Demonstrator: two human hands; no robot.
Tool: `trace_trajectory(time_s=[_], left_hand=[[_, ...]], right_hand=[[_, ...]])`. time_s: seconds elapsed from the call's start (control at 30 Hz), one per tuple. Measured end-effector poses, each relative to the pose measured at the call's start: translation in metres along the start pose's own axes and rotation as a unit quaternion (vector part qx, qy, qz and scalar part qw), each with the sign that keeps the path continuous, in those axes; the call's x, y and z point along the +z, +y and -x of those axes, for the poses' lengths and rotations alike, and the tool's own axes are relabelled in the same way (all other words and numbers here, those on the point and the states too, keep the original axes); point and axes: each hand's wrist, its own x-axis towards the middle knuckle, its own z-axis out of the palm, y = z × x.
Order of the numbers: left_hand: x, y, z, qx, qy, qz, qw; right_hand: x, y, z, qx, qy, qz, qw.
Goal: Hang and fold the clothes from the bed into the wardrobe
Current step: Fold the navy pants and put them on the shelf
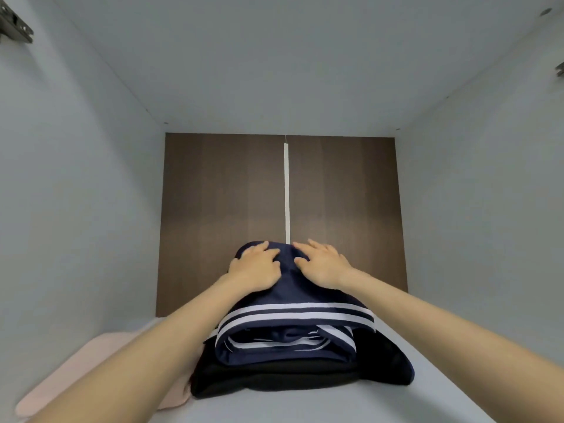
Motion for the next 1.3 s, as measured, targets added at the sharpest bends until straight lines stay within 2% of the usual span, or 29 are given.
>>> trace_trajectory(time_s=[0.1, 0.27, 0.37, 0.5, 0.6, 0.73, 0.87, 1.03, 1.2, 1.3], left_hand=[[0.020, 0.007, -0.003, -0.005, -0.058, -0.035, 0.998], [0.033, -0.002, -0.016, -0.050, -0.165, 0.000, 0.985], [0.045, -0.005, -0.022, -0.064, -0.191, 0.002, 0.980], [0.050, -0.004, -0.023, -0.077, -0.180, 0.004, 0.981], [0.049, -0.004, -0.016, -0.077, -0.142, 0.014, 0.987], [0.037, -0.005, 0.000, -0.076, -0.041, 0.028, 0.996], [0.016, 0.002, 0.024, -0.052, -0.012, 0.014, 0.998], [-0.010, 0.033, 0.071, -0.011, 0.087, 0.004, 0.996], [-0.023, 0.070, 0.125, 0.021, 0.156, -0.024, 0.987], [-0.026, 0.087, 0.161, 0.008, 0.177, -0.032, 0.984]], right_hand=[[0.024, 0.002, -0.007, 0.025, -0.072, 0.040, 0.996], [0.054, 0.023, -0.014, 0.089, -0.136, 0.051, 0.985], [0.069, 0.032, -0.016, 0.111, -0.145, 0.028, 0.983], [0.077, 0.037, -0.020, 0.117, -0.148, 0.021, 0.982], [0.074, 0.035, -0.016, 0.105, -0.136, 0.020, 0.985], [0.057, 0.036, -0.004, 0.071, -0.115, 0.015, 0.991], [0.021, 0.033, 0.021, 0.004, -0.038, 0.025, 0.999], [-0.017, 0.027, 0.071, -0.065, 0.068, 0.014, 0.995], [-0.038, 0.026, 0.129, -0.091, 0.126, 0.015, 0.988], [-0.040, 0.028, 0.165, -0.098, 0.134, 0.012, 0.986]])
